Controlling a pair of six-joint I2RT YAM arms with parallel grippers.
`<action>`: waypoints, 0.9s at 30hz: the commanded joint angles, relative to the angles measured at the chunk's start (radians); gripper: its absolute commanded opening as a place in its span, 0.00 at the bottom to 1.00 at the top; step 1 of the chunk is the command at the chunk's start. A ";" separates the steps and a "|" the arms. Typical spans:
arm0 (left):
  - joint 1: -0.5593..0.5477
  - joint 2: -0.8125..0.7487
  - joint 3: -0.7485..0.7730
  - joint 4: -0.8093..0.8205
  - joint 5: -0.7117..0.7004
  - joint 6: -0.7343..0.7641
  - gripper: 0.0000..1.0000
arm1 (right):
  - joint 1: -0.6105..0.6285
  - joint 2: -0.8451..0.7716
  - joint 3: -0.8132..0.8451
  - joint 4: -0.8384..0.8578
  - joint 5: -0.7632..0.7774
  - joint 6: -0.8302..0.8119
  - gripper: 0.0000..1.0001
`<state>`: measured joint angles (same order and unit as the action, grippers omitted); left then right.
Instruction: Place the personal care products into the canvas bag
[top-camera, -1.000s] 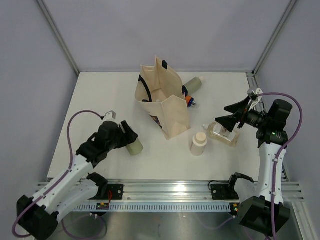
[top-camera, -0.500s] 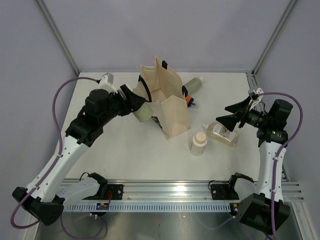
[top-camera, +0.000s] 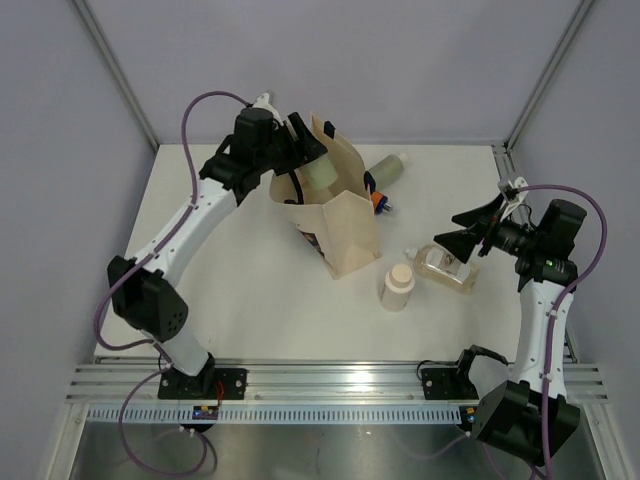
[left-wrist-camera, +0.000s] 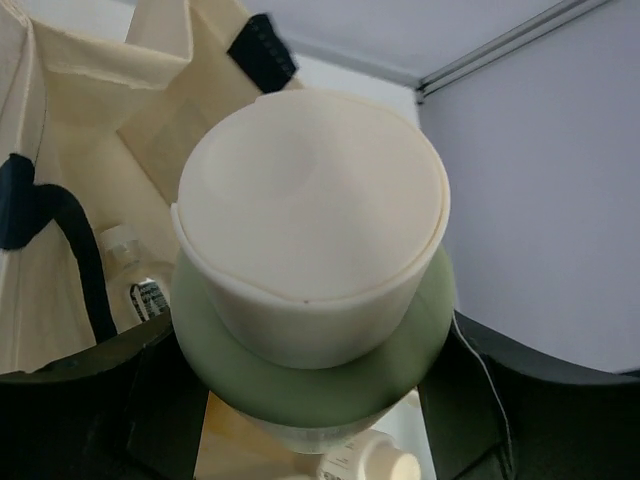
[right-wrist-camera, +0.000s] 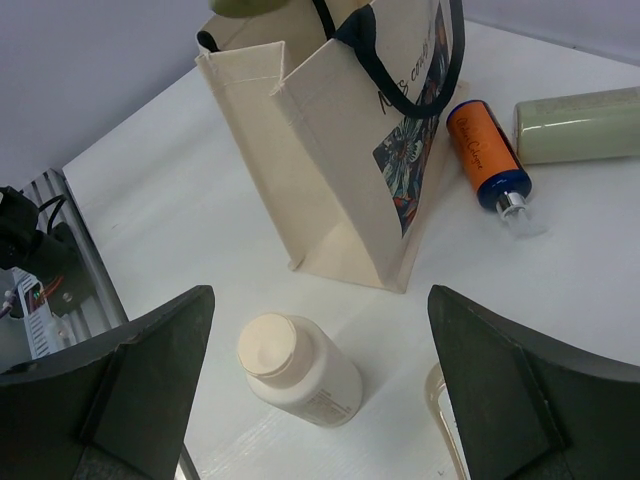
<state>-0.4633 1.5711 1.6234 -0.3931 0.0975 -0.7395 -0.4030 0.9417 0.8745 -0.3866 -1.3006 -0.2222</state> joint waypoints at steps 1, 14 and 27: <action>0.011 0.101 0.157 0.085 0.100 0.008 0.00 | -0.011 -0.001 0.029 0.000 -0.006 -0.023 0.96; -0.001 0.215 0.011 0.049 0.255 0.029 0.57 | -0.013 0.025 0.035 -0.052 -0.023 -0.094 0.97; 0.003 0.119 0.055 -0.072 0.196 0.238 0.99 | -0.011 0.089 0.162 -0.536 0.208 -0.633 0.99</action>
<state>-0.4633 1.7817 1.6154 -0.4713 0.2935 -0.5991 -0.4091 1.0157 0.9638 -0.7570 -1.1946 -0.6575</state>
